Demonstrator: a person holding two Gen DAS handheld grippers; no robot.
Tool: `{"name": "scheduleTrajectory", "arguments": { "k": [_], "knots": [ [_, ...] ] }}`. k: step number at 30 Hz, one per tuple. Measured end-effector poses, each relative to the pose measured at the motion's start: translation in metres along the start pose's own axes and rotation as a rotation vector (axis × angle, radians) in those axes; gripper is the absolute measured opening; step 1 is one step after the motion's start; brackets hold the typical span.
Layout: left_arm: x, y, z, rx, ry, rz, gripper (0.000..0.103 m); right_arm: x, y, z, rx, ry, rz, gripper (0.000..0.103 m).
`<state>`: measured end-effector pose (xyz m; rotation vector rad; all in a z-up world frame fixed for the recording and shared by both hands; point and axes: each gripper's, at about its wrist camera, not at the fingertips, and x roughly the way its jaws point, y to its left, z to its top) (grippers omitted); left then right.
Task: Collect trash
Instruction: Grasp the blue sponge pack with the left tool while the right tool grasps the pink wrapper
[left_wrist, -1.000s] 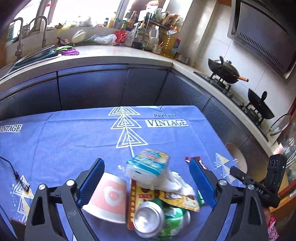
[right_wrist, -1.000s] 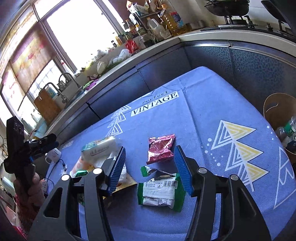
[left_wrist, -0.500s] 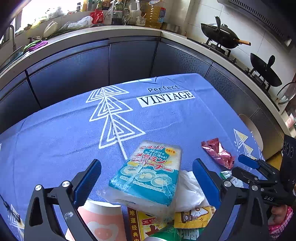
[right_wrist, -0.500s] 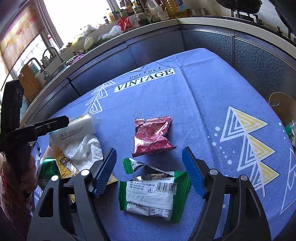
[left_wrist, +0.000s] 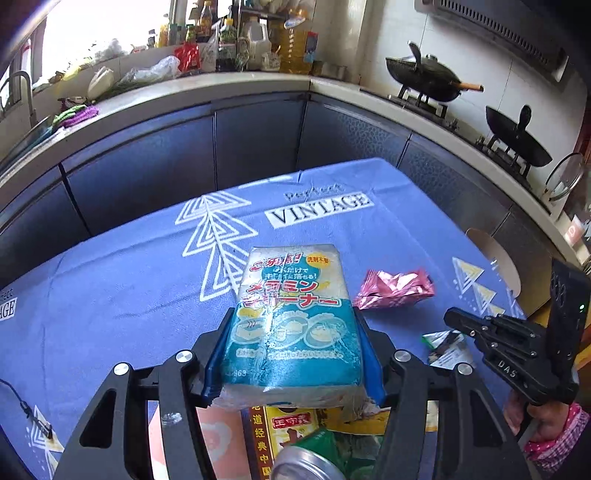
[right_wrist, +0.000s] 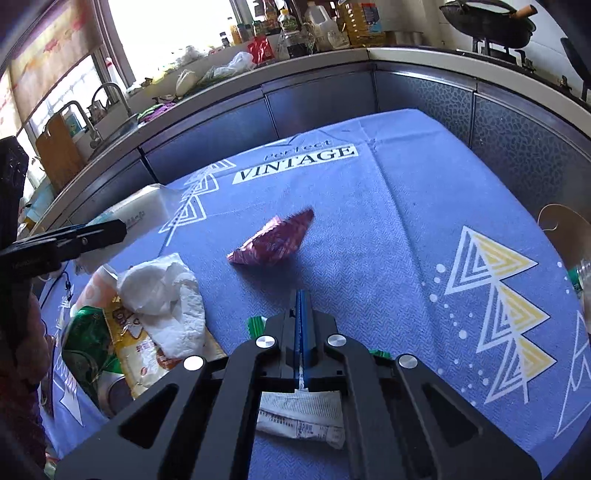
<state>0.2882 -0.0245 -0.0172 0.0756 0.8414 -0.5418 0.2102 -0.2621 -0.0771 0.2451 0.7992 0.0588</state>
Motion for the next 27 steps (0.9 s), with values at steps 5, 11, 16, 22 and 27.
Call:
{"name": "scheduleTrajectory", "arguments": {
  "k": [5,11,16,22,27],
  "knots": [
    [-0.044,-0.007,-0.002,-0.045,-0.091,-0.08,0.06,-0.009,-0.011,-0.003,0.054,0.012,0.058,0.025],
    [-0.068,-0.008,-0.018,-0.111,-0.102,-0.181,0.06,0.007,-0.04,0.021,0.281,0.046,0.203,0.053],
    [-0.078,-0.008,-0.035,-0.148,-0.098,-0.223,0.06,0.053,-0.047,0.031,0.438,0.147,0.278,0.049],
    [-0.081,-0.01,-0.04,-0.159,-0.09,-0.214,0.06,0.075,-0.035,0.021,0.45,0.183,0.304,0.008],
    [-0.081,-0.026,-0.04,-0.131,-0.085,-0.244,0.06,0.005,-0.035,0.009,0.339,0.037,0.297,0.007]
  ]
}}
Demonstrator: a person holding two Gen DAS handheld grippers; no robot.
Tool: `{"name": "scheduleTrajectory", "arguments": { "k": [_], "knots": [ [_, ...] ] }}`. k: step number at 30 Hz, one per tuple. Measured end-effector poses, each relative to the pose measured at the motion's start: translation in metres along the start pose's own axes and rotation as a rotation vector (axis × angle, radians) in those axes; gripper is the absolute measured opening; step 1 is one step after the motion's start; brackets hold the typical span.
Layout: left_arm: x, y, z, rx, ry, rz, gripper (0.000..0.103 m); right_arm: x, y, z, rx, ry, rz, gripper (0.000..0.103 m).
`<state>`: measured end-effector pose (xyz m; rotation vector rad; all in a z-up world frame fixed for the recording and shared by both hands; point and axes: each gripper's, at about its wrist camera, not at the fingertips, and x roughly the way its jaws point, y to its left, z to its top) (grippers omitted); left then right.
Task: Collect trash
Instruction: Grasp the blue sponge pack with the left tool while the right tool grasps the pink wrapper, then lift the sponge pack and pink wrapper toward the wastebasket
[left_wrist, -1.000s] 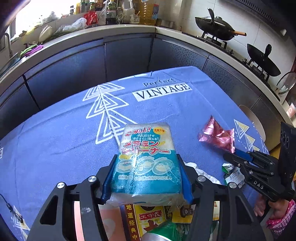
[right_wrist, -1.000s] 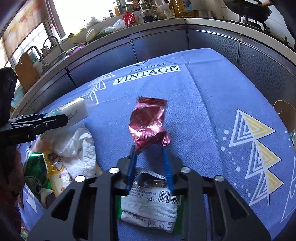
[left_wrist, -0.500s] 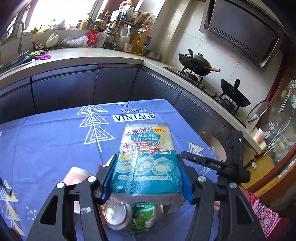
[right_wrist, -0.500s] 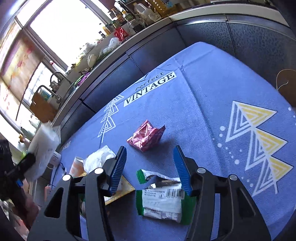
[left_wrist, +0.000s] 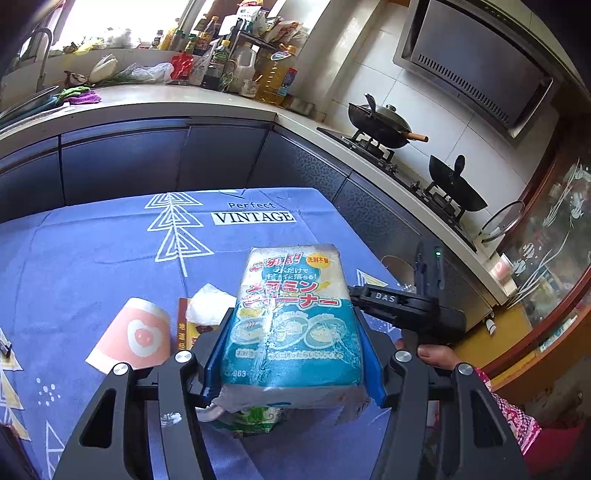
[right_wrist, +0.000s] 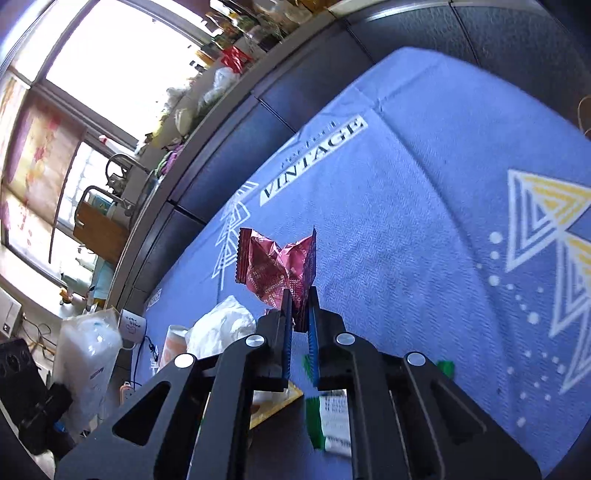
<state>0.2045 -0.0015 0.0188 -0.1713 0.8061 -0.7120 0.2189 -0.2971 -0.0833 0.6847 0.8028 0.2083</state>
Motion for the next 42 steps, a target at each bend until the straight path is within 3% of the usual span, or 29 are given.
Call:
{"name": "scheduleTrajectory", "arguments": {
  "k": [5,11,16,20,22,26,27,33,35,37,38,39,40,42],
  "knots": [
    [0.017,-0.035,-0.013,0.06,0.041,-0.063,0.06,-0.069,-0.019,-0.036,-0.043,-0.071,-0.033,0.007],
    [0.058,-0.081,-0.051,0.152,0.165,-0.102,0.06,-0.117,-0.068,-0.089,0.029,-0.047,-0.099,0.007],
    [0.091,-0.098,-0.092,0.198,0.264,-0.059,0.06,-0.13,-0.087,-0.122,0.039,-0.017,-0.142,0.008],
    [0.111,-0.101,-0.114,0.218,0.294,0.013,0.063,-0.129,-0.096,-0.134,0.03,-0.011,-0.146,0.012],
    [0.115,-0.101,-0.119,0.222,0.301,0.063,0.068,-0.13,-0.096,-0.134,0.038,-0.011,-0.119,0.018],
    [0.116,-0.1,-0.12,0.202,0.324,0.076,0.072,-0.136,-0.088,-0.133,0.004,-0.029,-0.106,0.052],
    [0.113,-0.102,-0.119,0.213,0.313,0.082,0.075,-0.138,-0.086,-0.133,-0.013,-0.04,-0.118,0.053],
    [0.119,-0.11,-0.126,0.267,0.333,0.145,0.077,-0.138,-0.09,-0.13,-0.021,-0.043,-0.109,0.053],
    [0.124,-0.109,-0.13,0.275,0.352,0.169,0.069,-0.137,-0.092,-0.128,-0.014,-0.041,-0.097,0.051],
    [0.125,-0.11,-0.132,0.294,0.345,0.186,0.062,-0.136,-0.094,-0.126,0.003,-0.038,-0.072,0.044],
    [0.126,-0.11,-0.132,0.305,0.346,0.187,0.061,-0.134,-0.095,-0.125,0.008,-0.032,-0.062,0.034],
    [0.126,-0.111,-0.132,0.308,0.344,0.186,0.061,-0.13,-0.096,-0.123,0.003,-0.019,-0.062,0.017],
    [0.126,-0.11,-0.131,0.306,0.345,0.182,0.06,-0.127,-0.096,-0.124,-0.004,-0.008,-0.067,0.01],
    [0.126,-0.111,-0.127,0.29,0.357,0.15,0.059,-0.124,-0.097,-0.124,-0.002,-0.004,-0.058,0.008]
  ]
}}
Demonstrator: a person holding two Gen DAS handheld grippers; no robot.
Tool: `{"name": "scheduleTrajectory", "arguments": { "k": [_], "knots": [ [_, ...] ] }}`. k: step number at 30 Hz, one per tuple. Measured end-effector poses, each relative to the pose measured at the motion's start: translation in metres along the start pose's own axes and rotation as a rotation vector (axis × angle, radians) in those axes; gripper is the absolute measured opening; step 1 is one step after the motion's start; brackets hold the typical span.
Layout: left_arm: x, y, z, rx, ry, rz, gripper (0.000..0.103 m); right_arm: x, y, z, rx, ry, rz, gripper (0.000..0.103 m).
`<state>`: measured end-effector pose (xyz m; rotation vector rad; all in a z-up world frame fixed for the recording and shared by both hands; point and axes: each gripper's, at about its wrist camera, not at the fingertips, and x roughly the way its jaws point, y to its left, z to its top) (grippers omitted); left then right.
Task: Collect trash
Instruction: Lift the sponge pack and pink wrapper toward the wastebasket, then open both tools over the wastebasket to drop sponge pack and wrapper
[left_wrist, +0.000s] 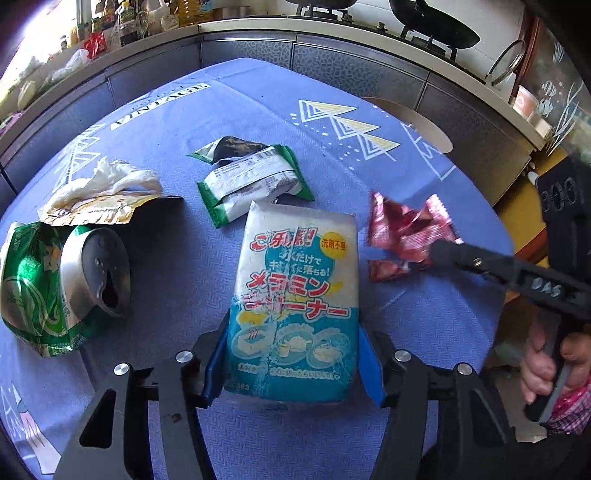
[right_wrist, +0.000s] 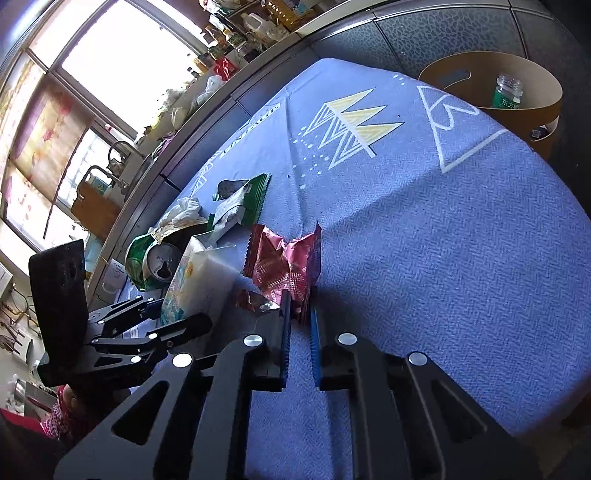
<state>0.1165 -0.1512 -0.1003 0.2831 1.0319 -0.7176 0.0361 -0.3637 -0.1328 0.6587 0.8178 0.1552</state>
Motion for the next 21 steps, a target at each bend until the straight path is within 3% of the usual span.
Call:
{"name": "scheduleTrajectory", "arguments": {
  "k": [5,10,16,21],
  "knots": [
    [-0.015,-0.016,0.028,0.04,-0.046,-0.074,0.059,-0.025,-0.008,0.014,0.01,-0.115,-0.005,0.007],
    [-0.009,-0.042,0.083,0.104,-0.073,-0.143,0.059,-0.058,-0.044,0.04,0.096,-0.231,-0.031,0.007],
    [0.02,-0.086,0.162,0.187,-0.079,-0.193,0.06,-0.091,-0.092,0.081,0.175,-0.373,-0.095,0.007],
    [0.058,-0.122,0.223,0.211,-0.066,-0.194,0.061,-0.096,-0.126,0.119,0.214,-0.444,-0.152,0.007]
  ]
}}
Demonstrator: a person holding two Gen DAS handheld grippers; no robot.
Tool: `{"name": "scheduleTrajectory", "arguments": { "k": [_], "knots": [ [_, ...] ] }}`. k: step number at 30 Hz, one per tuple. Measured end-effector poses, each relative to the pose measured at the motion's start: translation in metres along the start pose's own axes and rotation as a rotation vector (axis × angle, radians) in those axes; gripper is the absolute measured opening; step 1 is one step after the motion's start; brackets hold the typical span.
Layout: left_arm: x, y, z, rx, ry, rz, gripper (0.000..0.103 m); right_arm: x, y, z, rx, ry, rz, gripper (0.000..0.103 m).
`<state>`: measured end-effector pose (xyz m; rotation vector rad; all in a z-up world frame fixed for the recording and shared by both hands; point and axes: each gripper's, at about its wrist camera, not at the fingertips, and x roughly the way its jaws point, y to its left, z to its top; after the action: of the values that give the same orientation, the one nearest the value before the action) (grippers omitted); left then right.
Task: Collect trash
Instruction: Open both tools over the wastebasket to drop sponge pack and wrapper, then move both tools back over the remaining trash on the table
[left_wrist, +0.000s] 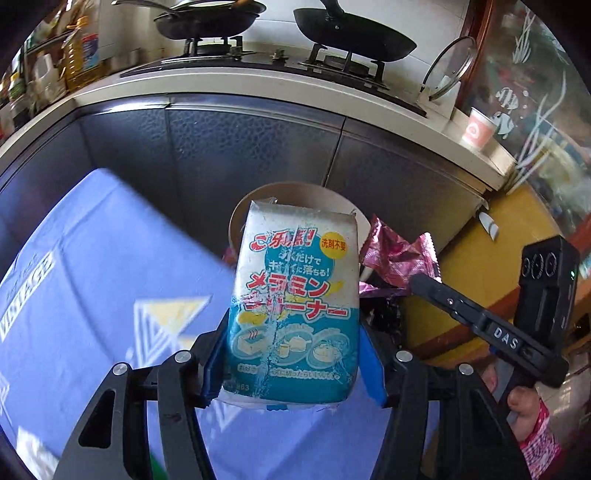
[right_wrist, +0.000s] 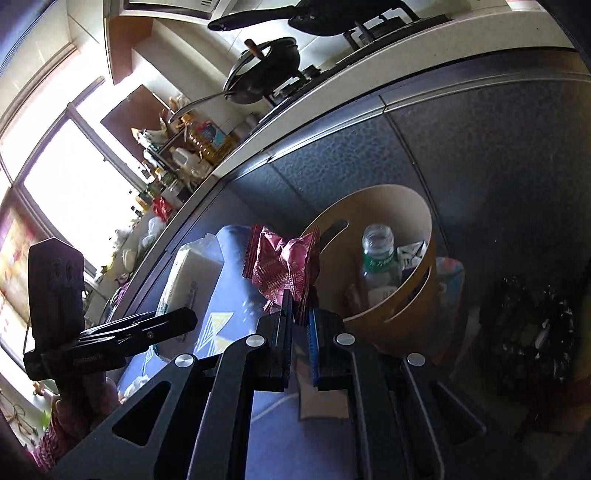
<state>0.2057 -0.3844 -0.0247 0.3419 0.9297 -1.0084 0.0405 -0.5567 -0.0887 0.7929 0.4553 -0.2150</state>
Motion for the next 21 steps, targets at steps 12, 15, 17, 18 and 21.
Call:
{"name": "scheduleTrajectory", "arguments": {
  "k": [12,15,17,18,21],
  "knots": [
    [0.085,0.001,0.06,-0.064,0.056,0.097,0.078,0.053,-0.042,0.037,0.007,0.015,-0.095,0.049],
    [0.057,0.001,0.062,-0.107,0.01,0.042,0.073,0.029,-0.039,0.043,0.012,-0.065,-0.071,0.049],
    [0.024,-0.001,0.06,-0.107,-0.069,0.017,0.073,0.015,-0.034,0.047,0.014,-0.103,-0.047,0.049],
    [0.01,-0.004,0.06,-0.111,-0.099,0.001,0.073,0.007,-0.031,0.049,0.019,-0.118,-0.029,0.049],
    [-0.033,-0.016,0.055,-0.118,-0.176,-0.052,0.073,-0.013,-0.014,0.055,0.014,-0.156,0.031,0.049]
  ]
}}
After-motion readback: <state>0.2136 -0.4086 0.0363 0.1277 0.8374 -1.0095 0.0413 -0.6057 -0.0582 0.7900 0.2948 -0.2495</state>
